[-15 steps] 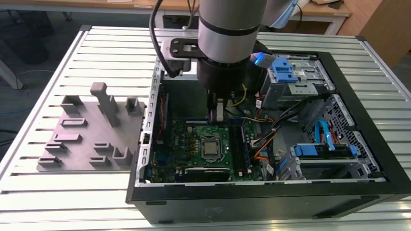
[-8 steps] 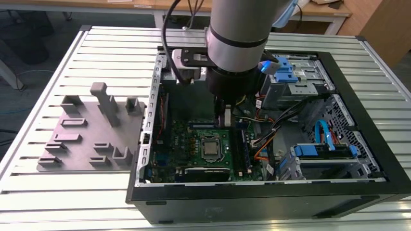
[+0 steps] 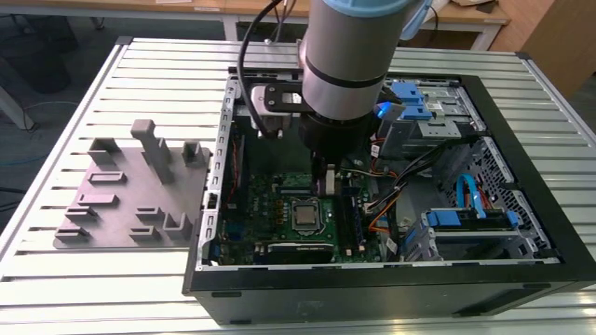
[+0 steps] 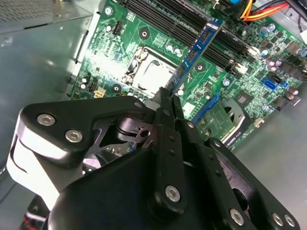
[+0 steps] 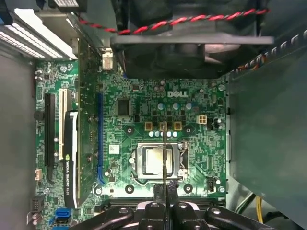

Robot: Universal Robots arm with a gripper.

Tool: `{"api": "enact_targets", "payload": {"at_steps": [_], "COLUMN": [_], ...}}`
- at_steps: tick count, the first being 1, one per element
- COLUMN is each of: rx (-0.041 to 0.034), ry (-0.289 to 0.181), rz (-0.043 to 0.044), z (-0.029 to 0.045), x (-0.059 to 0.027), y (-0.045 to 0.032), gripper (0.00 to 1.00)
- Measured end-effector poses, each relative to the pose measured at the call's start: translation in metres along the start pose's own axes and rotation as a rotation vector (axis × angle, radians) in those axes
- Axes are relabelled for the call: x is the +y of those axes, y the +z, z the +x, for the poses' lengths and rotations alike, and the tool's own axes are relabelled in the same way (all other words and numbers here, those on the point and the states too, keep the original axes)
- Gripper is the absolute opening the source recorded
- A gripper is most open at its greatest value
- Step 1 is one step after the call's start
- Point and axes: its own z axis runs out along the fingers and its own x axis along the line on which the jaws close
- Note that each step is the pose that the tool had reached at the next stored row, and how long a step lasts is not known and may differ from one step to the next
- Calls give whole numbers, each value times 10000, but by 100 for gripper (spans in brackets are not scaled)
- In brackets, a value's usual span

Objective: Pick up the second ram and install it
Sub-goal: 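Pick up the second ram and move it above second insertion slot, then insert the second ram into the second slot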

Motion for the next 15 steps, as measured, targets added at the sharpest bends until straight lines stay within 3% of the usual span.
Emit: {"api": "enact_targets", "payload": {"at_steps": [3, 15], "rx": [-1, -1], "ry": [1, 0], "rz": [1, 0], "z": [1, 1], "x": [-6, -10], "y": [40, 40], "gripper": [11, 11]}}
